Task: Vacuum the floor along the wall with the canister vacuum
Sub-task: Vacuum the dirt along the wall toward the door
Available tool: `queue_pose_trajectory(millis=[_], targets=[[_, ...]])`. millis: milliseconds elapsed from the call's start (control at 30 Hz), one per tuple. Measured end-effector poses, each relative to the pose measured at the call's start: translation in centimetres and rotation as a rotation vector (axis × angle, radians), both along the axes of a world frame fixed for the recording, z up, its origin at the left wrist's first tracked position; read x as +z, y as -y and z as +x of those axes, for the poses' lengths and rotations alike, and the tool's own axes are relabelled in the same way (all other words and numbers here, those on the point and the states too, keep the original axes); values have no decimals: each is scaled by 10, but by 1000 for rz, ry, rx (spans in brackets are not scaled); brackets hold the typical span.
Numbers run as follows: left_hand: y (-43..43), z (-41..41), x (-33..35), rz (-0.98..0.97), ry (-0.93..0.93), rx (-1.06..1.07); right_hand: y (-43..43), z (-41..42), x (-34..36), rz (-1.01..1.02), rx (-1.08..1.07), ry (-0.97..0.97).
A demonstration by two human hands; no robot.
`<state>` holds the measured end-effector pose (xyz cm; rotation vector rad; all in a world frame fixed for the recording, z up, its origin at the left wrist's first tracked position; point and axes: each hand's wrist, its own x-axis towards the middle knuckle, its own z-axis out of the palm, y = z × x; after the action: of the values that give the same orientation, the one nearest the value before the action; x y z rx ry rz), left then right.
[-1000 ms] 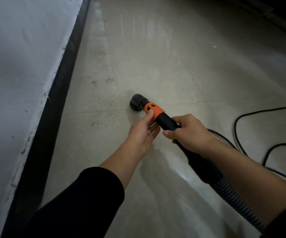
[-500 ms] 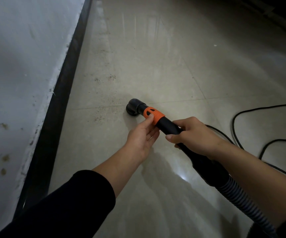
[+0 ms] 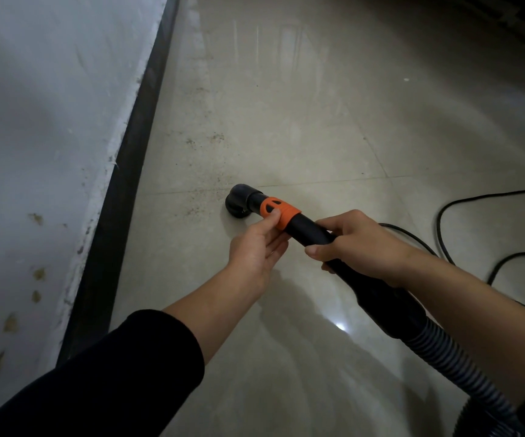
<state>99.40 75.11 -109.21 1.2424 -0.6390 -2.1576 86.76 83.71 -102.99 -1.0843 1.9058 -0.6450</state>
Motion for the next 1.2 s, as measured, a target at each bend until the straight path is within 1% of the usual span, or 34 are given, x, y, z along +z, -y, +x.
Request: queue_pose_trajectory(millis=[300, 433, 867, 967, 1200], targets=[[-1, 19, 4, -13, 10, 21, 5, 11, 1, 8, 44, 19], [-1, 28, 6, -17, 18, 34, 8, 17, 0, 5, 87, -8], [5, 65, 7, -37, 79, 127, 28, 47, -1, -14, 193, -13], [8, 71, 7, -36, 99, 167, 34, 54, -5, -23, 203, -6], [11, 77, 10, -17, 172, 333, 44, 66, -10, -29, 240, -10]])
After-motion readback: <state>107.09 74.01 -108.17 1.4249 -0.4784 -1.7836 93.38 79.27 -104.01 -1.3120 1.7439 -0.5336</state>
